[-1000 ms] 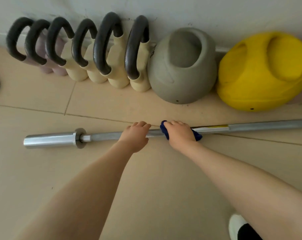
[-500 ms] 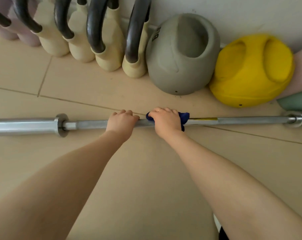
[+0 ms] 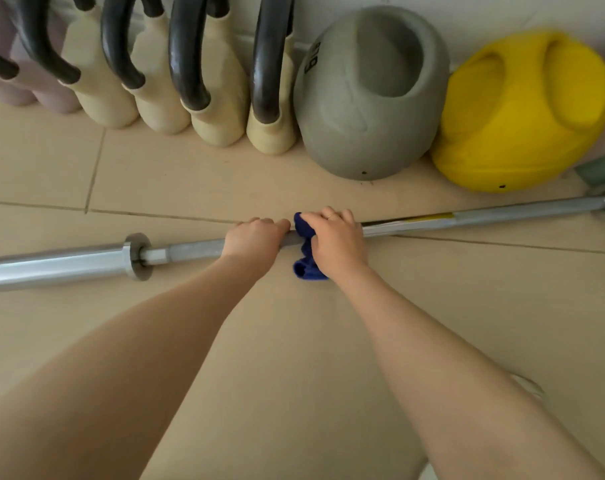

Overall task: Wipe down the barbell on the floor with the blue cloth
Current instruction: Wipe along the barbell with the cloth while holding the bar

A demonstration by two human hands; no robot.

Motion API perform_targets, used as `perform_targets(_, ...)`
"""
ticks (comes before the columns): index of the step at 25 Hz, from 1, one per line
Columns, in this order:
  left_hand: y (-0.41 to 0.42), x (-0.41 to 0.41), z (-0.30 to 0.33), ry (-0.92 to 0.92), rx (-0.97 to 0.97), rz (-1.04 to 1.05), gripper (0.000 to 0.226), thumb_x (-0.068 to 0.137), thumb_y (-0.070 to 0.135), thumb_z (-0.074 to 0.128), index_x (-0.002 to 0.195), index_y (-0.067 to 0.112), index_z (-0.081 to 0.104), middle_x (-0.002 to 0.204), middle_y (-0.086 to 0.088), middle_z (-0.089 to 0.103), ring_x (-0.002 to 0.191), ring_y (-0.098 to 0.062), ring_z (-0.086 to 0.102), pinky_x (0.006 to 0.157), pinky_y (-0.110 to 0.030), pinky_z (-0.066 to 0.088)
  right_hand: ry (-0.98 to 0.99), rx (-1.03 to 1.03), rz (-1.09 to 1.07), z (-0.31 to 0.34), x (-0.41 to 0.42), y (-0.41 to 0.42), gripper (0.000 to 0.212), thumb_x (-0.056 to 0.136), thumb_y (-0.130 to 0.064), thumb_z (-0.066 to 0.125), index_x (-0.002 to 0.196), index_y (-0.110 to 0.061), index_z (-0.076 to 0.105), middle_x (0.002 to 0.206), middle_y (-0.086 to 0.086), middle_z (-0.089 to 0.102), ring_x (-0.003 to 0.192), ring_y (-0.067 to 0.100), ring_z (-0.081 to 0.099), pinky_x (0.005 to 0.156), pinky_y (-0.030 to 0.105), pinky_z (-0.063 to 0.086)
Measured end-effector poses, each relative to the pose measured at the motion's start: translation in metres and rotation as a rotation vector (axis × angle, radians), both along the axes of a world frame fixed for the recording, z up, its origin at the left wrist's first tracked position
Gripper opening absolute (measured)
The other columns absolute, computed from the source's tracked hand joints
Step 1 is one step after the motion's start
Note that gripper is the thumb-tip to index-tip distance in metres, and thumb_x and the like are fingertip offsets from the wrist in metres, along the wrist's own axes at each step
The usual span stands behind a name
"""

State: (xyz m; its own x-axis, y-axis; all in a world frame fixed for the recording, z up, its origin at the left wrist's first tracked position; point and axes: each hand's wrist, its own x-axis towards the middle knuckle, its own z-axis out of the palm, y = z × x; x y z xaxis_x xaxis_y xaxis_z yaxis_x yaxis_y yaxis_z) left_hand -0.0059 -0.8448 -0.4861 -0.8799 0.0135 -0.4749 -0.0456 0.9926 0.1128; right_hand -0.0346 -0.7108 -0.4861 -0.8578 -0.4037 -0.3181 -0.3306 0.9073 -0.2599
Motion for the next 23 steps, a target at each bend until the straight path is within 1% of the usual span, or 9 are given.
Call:
perform_targets(2, -0.001, 0.002, -0.006, 0.012, 0.004, -0.001, 0.032, 0.095, 0.009, 0.041, 0.126, 0.017, 0.044, 0.113, -0.011, 0.058, 0.107, -0.031, 0.054, 0.072, -0.033, 0.033, 0.045, 0.051, -0.019, -0.010, -0.004, 0.008, 0.042, 0.082, -0.006, 0.045, 0.116, -0.026, 0.058, 0.116, 0.002, 0.055, 0.108, 0.029, 0.043, 0.086, 0.039, 0.036)
perform_targets(6, -0.001, 0.001, -0.012, 0.002, 0.043, 0.021, 0.040, 0.091, 0.004, 0.042, 0.128, 0.020, 0.046, 0.116, -0.009, 0.056, 0.108, -0.030, 0.055, 0.073, -0.034, 0.035, 0.165, 0.068, -0.296, -0.014, 0.002, -0.003, 0.029, 0.083, -0.006, 0.047, 0.103, -0.022, 0.062, 0.113, 0.006, 0.056, 0.105, 0.032, 0.042, 0.082, 0.040, 0.032)
perform_targets(7, -0.002, 0.000, -0.012, 0.002, 0.057, 0.036, 0.040, 0.091, 0.004, 0.042, 0.127, 0.020, 0.047, 0.118, -0.009, 0.053, 0.109, -0.030, 0.054, 0.072, -0.034, 0.035, 0.148, 0.063, -0.294, -0.013, 0.003, -0.011, 0.029, 0.085, -0.006, 0.047, 0.104, -0.021, 0.062, 0.116, 0.006, 0.054, 0.106, 0.032, 0.042, 0.083, 0.040, 0.032)
perform_targets(10, -0.004, 0.002, -0.011, 0.036, 0.093, 0.043, 0.038, 0.091, 0.005, 0.043, 0.125, 0.019, 0.050, 0.119, -0.008, 0.051, 0.108, -0.030, 0.053, 0.071, -0.034, 0.036, 0.094, 0.044, 0.012, -0.012, 0.007, -0.010, 0.033, 0.087, -0.012, 0.050, 0.115, -0.027, 0.057, 0.124, 0.004, 0.048, 0.109, 0.031, 0.042, 0.084, 0.040, 0.034)
perform_targets(11, -0.004, 0.002, -0.011, 0.041, 0.099, 0.036, 0.037, 0.091, 0.006, 0.043, 0.125, 0.019, 0.051, 0.118, -0.008, 0.052, 0.107, -0.030, 0.054, 0.070, -0.034, 0.037, 0.103, 0.055, 0.058, -0.009, -0.001, 0.003, 0.035, 0.085, -0.014, 0.053, 0.117, -0.029, 0.057, 0.123, 0.004, 0.049, 0.110, 0.031, 0.043, 0.085, 0.039, 0.036)
perform_targets(15, -0.009, 0.000, -0.007, 0.033, 0.126, 0.038, 0.032, 0.093, 0.009, 0.045, 0.122, 0.020, 0.053, 0.117, -0.006, 0.056, 0.105, -0.031, 0.058, 0.066, -0.033, 0.039, 0.127, 0.281, -0.306, -0.003, -0.020, 0.046, 0.032, 0.086, -0.005, 0.050, 0.115, -0.018, 0.058, 0.125, 0.012, 0.049, 0.113, 0.034, 0.043, 0.092, 0.042, 0.037)
perform_targets(18, -0.010, -0.009, -0.009, -0.045, 0.105, 0.072, 0.036, 0.091, 0.004, 0.044, 0.120, 0.021, 0.054, 0.116, -0.007, 0.060, 0.105, -0.030, 0.059, 0.072, -0.035, 0.045, 0.054, 0.145, -0.208, -0.002, 0.002, 0.011, 0.037, 0.084, 0.000, 0.046, 0.116, -0.015, 0.056, 0.132, 0.012, 0.039, 0.112, 0.035, 0.040, 0.090, 0.042, 0.038)
perform_targets(21, -0.009, -0.017, -0.010, -0.107, 0.070, 0.079, 0.036, 0.089, 0.002, 0.043, 0.115, 0.023, 0.057, 0.111, -0.008, 0.062, 0.101, -0.030, 0.061, 0.067, -0.032, 0.042, 0.063, 0.085, -0.028, -0.005, -0.001, 0.016, 0.042, 0.075, -0.001, 0.055, 0.113, -0.017, 0.056, 0.128, 0.009, 0.042, 0.103, 0.034, 0.044, 0.082, 0.039, 0.039)
perform_targets(23, -0.010, -0.017, -0.012, -0.112, 0.088, 0.095, 0.034, 0.090, 0.003, 0.044, 0.114, 0.023, 0.057, 0.111, -0.008, 0.062, 0.101, -0.031, 0.061, 0.067, -0.031, 0.041, 0.113, 0.192, -0.169, -0.008, -0.023, 0.045, 0.032, 0.079, -0.006, 0.056, 0.109, -0.017, 0.055, 0.120, 0.012, 0.048, 0.100, 0.035, 0.048, 0.080, 0.040, 0.041)
